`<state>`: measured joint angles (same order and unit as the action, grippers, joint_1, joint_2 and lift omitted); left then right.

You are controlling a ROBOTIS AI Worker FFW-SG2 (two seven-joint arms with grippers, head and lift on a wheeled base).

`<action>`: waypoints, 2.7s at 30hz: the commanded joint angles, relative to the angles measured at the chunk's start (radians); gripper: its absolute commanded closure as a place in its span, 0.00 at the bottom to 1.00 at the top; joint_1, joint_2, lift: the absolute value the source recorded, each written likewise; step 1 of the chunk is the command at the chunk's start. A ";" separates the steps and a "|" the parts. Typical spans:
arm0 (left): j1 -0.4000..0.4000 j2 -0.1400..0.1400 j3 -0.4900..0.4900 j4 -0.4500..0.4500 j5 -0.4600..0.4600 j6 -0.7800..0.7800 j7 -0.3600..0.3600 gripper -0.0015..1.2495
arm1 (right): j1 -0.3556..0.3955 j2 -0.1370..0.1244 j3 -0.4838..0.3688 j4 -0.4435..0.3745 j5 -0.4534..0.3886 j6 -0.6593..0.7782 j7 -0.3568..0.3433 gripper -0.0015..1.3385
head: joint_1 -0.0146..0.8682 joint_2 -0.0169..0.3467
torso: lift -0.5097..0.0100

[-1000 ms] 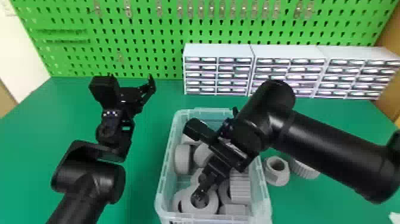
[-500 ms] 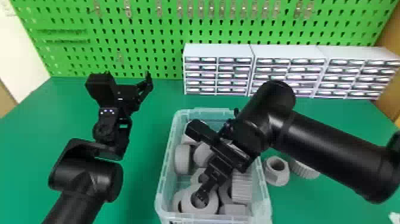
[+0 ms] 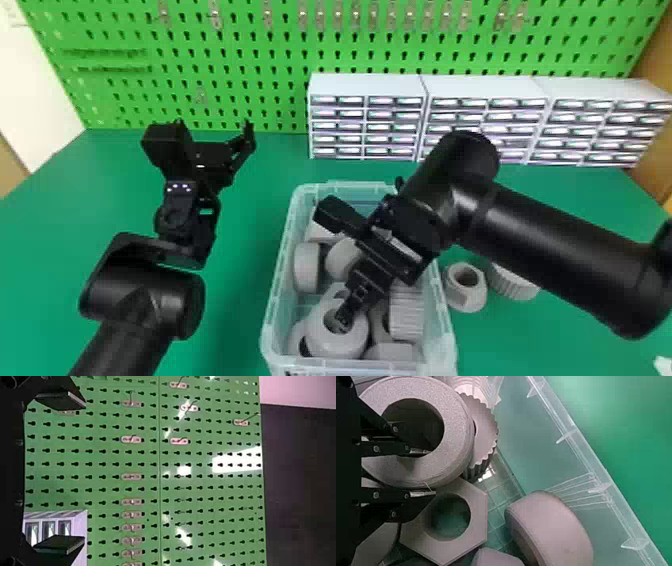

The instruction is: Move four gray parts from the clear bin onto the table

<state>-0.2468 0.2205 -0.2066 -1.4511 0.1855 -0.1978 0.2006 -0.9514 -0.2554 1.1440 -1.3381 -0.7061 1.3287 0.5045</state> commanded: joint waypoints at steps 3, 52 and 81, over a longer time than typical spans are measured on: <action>0.006 0.002 -0.002 0.000 0.002 0.000 0.000 0.08 | 0.000 -0.001 -0.020 -0.003 0.050 0.004 0.034 0.74 | 0.80 0.24 | 0.88; 0.031 -0.003 -0.100 0.035 0.037 0.003 0.031 0.08 | 0.056 0.030 -0.386 -0.026 0.442 0.027 0.232 0.74 | 0.80 0.24 | 0.88; 0.058 -0.032 -0.094 0.035 0.022 0.003 0.031 0.08 | 0.120 0.027 -0.648 -0.066 0.620 0.047 0.267 0.74 | 0.80 0.24 | 0.88</action>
<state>-0.1910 0.1914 -0.3005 -1.4158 0.2072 -0.1948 0.2316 -0.8350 -0.2279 0.5279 -1.3854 -0.1211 1.3667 0.7703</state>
